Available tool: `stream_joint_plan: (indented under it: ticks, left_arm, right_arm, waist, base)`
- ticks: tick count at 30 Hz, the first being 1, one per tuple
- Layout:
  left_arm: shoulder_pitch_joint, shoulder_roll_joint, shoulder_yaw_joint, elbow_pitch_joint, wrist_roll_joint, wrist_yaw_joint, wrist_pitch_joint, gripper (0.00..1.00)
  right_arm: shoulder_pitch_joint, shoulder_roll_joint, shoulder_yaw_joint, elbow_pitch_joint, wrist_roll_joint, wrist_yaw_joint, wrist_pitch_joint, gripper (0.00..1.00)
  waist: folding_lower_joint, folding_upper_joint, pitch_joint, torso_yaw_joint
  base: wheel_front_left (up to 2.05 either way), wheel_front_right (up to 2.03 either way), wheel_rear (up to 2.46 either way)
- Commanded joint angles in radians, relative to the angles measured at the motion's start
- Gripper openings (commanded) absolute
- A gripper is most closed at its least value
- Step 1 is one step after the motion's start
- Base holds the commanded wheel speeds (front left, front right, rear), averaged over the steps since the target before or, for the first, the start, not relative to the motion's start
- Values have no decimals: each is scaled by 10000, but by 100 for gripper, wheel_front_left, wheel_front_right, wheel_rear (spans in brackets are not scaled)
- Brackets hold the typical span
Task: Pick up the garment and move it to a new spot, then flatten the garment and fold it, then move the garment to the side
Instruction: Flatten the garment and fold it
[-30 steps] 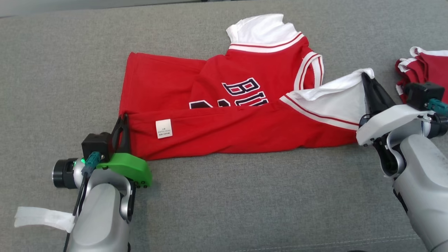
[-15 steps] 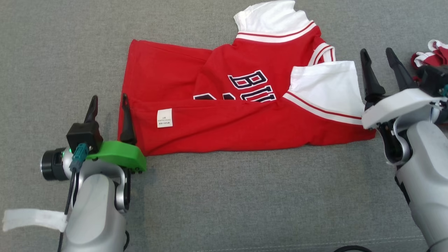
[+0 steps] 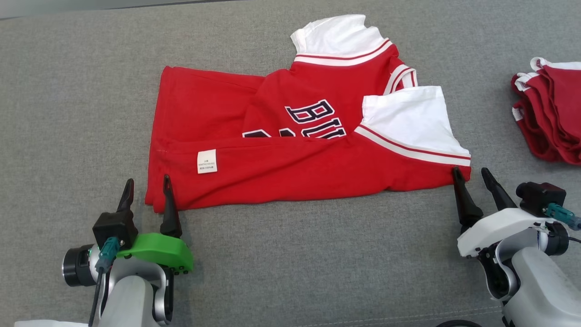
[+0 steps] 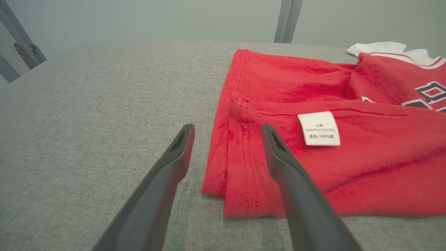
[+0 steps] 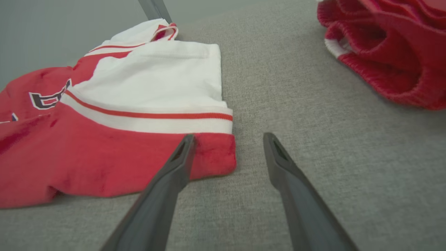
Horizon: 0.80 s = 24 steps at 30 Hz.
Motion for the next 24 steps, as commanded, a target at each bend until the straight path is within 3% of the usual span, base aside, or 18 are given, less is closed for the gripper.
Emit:
stream_joint_plan:
  ticks: [1, 5, 6, 8, 9, 17, 24]
  left_arm:
    - [14, 52, -21, 47, -14, 22, -4, 100]
    - [-172, 50, -146, 122, -49, 8, -4, 100]
    - [-189, 50, -145, 146, -53, -25, -4, 100]
    - [-193, 50, -144, 215, -82, -88, -4, 100]
    - [-200, 50, -136, 238, -88, -124, -4, 100]
    - [-162, 48, -167, 635, -616, -701, -4, 100]
    - [-386, 47, -51, 1152, -960, -669, -4, 100]
  right_arm:
    - [-71, 13, 10, 62, 37, -15, -24, 100]
    - [-374, 24, 281, 546, 280, -15, -24, 100]
    - [-462, 17, 344, 653, 349, -15, -24, 95]
    - [-563, -2, 599, 867, 407, -14, -21, 16]
    - [-614, -10, 728, 917, 443, -14, -10, 0]
    - [-590, -276, 839, 523, 623, -15, -13, 0]
    - [-568, -284, 928, 150, 665, -15, -13, 0]
  waist:
    - [0, 0, 30, 42]
    - [0, 0, 102, 176]
    - [0, 0, 112, 206]
    - [0, 0, 118, 258]
    - [0, 0, 113, 276]
    - [0, 0, 61, 208]
    - [0, 0, 191, -25]
  base:
    - [0, 0, 0]
    - [0, 0, 0]
    - [0, 0, 0]
    - [0, 0, 0]
    - [0, 0, 0]
    - [0, 0, 0]
    - [0, 0, 0]
